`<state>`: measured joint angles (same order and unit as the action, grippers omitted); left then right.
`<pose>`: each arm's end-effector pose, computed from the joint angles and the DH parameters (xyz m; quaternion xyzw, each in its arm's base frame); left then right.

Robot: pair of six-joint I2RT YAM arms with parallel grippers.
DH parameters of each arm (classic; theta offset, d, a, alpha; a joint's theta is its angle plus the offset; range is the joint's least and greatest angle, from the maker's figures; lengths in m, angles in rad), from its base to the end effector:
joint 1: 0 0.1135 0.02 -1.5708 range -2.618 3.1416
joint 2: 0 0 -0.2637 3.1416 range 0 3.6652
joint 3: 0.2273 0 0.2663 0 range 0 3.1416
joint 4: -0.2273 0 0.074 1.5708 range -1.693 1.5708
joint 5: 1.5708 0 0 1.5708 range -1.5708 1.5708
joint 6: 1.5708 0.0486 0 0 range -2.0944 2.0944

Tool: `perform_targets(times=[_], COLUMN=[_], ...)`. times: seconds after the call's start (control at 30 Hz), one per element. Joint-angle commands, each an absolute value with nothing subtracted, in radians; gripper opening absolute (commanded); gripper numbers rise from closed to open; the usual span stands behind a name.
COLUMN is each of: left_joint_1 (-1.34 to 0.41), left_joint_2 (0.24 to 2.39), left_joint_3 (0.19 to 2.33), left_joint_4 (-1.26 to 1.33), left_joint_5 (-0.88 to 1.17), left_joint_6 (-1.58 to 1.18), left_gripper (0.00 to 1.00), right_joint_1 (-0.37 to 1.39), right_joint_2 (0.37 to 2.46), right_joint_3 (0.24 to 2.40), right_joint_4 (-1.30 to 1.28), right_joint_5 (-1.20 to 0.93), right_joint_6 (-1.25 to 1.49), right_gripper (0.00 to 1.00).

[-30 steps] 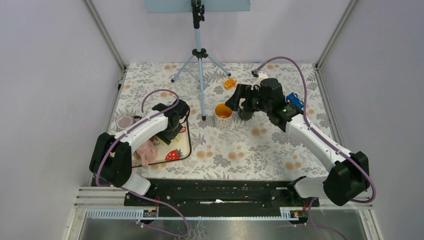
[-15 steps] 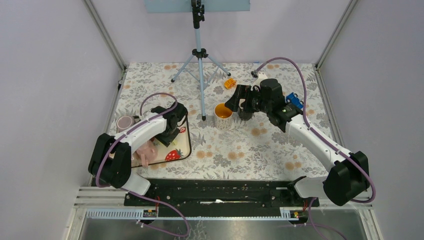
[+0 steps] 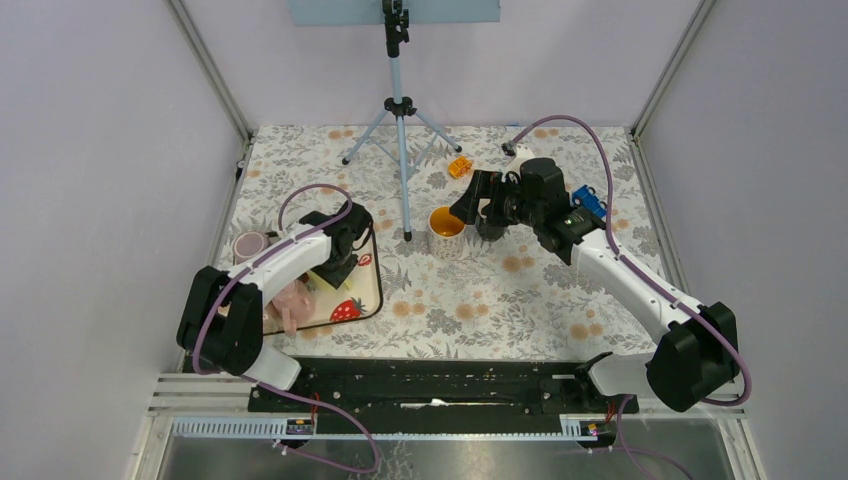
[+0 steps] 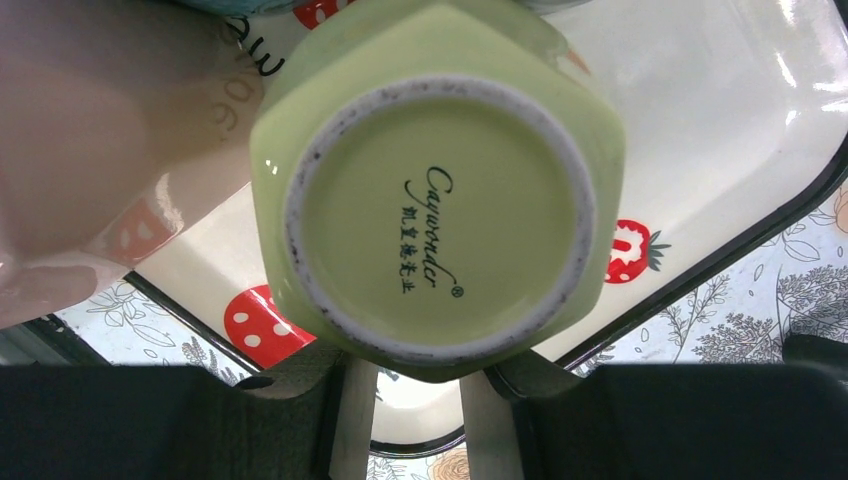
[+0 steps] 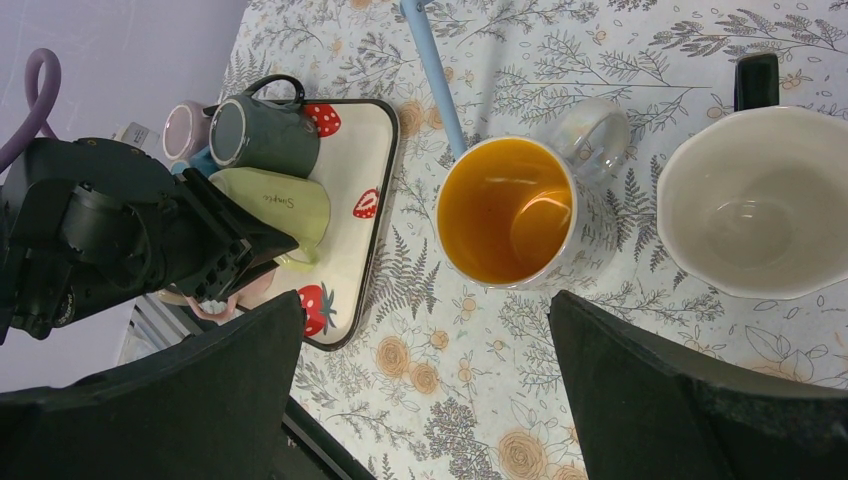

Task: Turn the mug right side up
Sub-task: Turn over the cup on the tray.

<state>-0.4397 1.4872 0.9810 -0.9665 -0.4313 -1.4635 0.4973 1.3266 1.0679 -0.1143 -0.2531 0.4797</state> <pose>0.2490 -0.0947 0.1854 -0.4871 0.8455 0.0850 0.2018 0.2887 0.1706 0.3169 -0.0784 0.8187 0.3545 0.4449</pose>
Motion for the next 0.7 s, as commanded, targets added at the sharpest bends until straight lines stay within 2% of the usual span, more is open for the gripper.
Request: perform_targets(times=[0.0,0.27,0.37,0.67], left_joint_1=[-0.432,-0.431,-0.431,-0.431], left_joint_2=[1.493,1.505,1.502,1.433], left_joint_3=[1.002,0.996,0.993,0.992], left_joint_4=[-0.945,-0.926,-0.921,-0.85], left_joint_5=[-0.425,-0.42,-0.418,-0.364], left_joint_6=[-1.457,-1.446,-1.441,-1.335], left_gripper=[0.36,0.23,0.01,0.0], right_joint_1=[0.497,0.496,0.496,0.497], right_joint_2=[1.322,1.318,1.315,1.303], right_joint_3=[1.068,1.065,1.068,1.061], right_joint_4=[-0.077,-0.08,-0.084,-0.089], right_joint_5=[-0.259,-0.255,-0.256,-0.273], right_joint_6=[0.481,0.48,0.48,0.488], right_gripper=[1.0,1.0,1.0,1.0])
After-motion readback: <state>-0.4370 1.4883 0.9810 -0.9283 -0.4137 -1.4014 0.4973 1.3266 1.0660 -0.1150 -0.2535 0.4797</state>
